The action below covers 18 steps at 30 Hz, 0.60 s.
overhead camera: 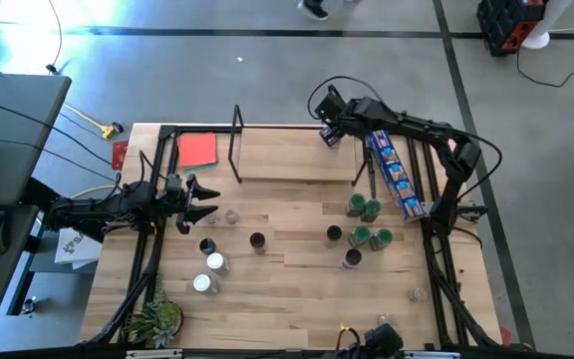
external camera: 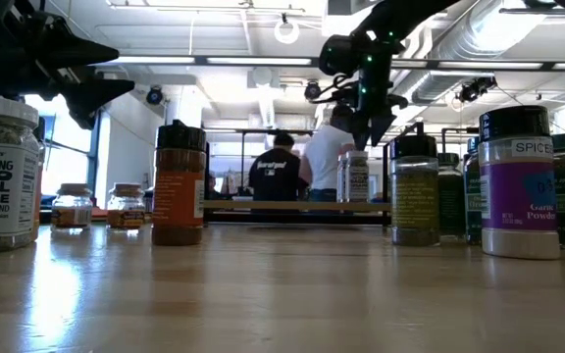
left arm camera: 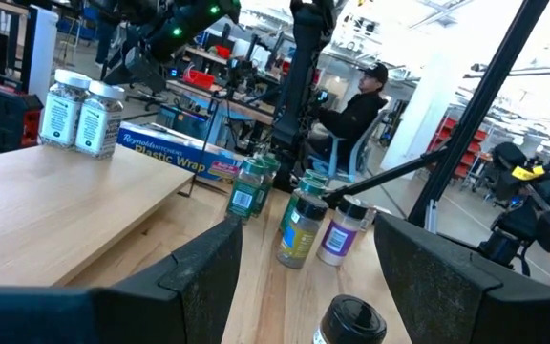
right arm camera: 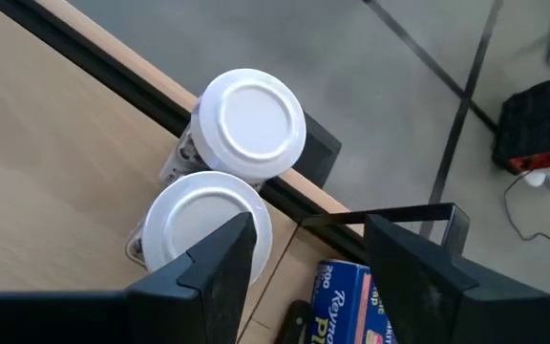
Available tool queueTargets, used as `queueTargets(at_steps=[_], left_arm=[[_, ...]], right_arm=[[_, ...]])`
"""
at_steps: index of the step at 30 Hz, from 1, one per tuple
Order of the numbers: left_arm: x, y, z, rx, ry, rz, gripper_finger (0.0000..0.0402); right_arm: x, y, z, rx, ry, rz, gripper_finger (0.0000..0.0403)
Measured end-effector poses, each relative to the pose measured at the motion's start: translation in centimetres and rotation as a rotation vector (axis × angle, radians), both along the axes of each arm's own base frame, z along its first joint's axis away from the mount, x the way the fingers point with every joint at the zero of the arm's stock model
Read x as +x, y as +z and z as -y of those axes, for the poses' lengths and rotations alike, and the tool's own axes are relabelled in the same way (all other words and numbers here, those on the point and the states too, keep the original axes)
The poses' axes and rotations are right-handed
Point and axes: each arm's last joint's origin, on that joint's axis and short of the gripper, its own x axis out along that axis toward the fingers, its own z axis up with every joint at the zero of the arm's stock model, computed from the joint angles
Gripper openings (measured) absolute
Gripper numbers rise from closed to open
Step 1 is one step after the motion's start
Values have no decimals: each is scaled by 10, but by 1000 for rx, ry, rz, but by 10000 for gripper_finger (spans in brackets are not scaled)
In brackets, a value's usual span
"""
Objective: Shelf spices
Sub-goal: Put the top white seasoning bottle on the shelf aligned with the other white seasoning bottle, then put the top white seasoning bottle on the shelf aligned with the other white seasoning bottles
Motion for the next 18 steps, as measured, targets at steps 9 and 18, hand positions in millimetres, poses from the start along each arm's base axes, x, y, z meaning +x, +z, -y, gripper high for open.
queueTargets(at_steps=[9,18], left_arm=[[0,0,0,0,0,0,236],[0,0,0,-25,-2,3,236]], right_arm=[[10,5,-18,-96,74,-85,199],[31,46,-96,-232,332,14,199]])
